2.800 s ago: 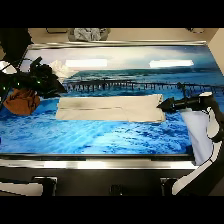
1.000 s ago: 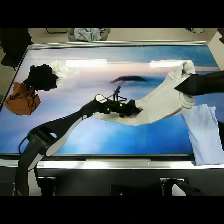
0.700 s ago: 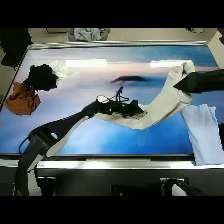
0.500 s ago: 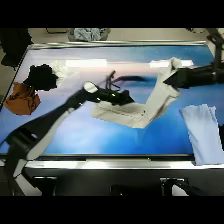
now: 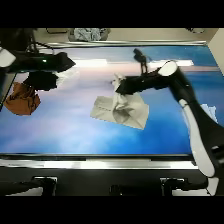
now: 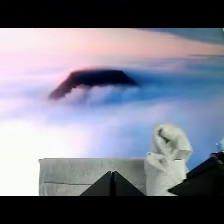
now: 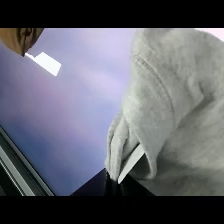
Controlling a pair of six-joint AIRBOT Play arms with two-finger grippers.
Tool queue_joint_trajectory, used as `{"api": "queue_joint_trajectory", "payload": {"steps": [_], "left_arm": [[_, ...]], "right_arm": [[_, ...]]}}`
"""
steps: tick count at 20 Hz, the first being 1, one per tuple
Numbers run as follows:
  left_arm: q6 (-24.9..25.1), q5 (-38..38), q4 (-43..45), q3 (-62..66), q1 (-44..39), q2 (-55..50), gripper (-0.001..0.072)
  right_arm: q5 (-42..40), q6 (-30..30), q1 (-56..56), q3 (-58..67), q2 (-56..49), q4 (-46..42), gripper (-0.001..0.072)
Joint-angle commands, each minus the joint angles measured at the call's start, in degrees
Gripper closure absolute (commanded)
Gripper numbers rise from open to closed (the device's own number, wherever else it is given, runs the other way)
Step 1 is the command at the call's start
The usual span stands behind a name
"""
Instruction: Fold the shirts.
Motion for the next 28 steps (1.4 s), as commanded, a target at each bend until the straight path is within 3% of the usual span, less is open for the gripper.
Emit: {"api": "queue_joint_trajectory", "payload": {"steps": [1,2,3,4,6,8,12,14,16,20,23,26,27,28], "left_arm": [[-0.2,-2.2,1.7,0.0,2.5,5.1,0.0681],[0.0,-2.6,1.7,0.0,2.3,5.6,0.0680],[0.3,-2.9,1.8,0.0,2.0,5.8,0.0681],[0.3,-3.1,1.8,0.0,1.7,5.8,0.0681],[0.5,-3.2,2.0,0.0,1.7,5.6,0.0680],[0.5,-3.2,3.0,0.0,1.8,5.6,0.0681],[0.5,-3.3,6.0,0.0,1.8,5.6,0.0680],[0.5,-3.7,7.1,0.0,1.8,5.6,0.0680],[0.5,-4.0,7.6,0.0,1.8,5.6,0.0680],[0.4,-4.6,7.5,0.0,1.7,5.5,0.0680],[0.4,-5.6,7.5,0.0,1.7,5.4,0.0679],[0.4,-5.6,7.5,0.0,1.7,5.2,0.0680],[0.4,-5.6,7.5,-0.2,1.7,5.2,0.0679],[0.4,-5.6,7.5,-0.4,1.7,5.2,0.0679]], "right_arm": [[-7.2,2.4,5.8,0.1,-8.1,1.6,0.0612],[-8.3,2.1,6.3,0.0,-9.5,2.7,0.0394],[-8.8,0.4,6.4,0.0,-10.2,4.1,0.0087],[-8.5,-2.7,6.1,0.1,-10.0,4.5,0.0014],[-5.9,-4.7,3.2,0.1,-8.2,1.8,0.0014],[-1.1,-4.7,-2.3,0.1,-5.0,-6.4,0.0014],[16.5,-1.8,-17.7,0.0,-0.4,-26.6,0.0046],[23.1,-2.7,-22.8,-4.2,-0.2,-29.9,0.0048],[19.5,-3.3,-23.8,-13.0,0.6,-26.2,0.0045],[3.0,-10.2,-23.5,-26.2,0.4,-2.2,0.0047],[-0.5,-14.2,-23.5,-29.6,-1.0,6.8,0.0049],[-1.2,-14.4,-22.2,-29.5,-2.4,7.0,0.0106],[-1.4,-14.4,-21.6,-29.5,-2.6,7.1,0.0165],[-1.6,-15.5,-21.1,-29.5,-2.6,7.4,0.0441]]}}
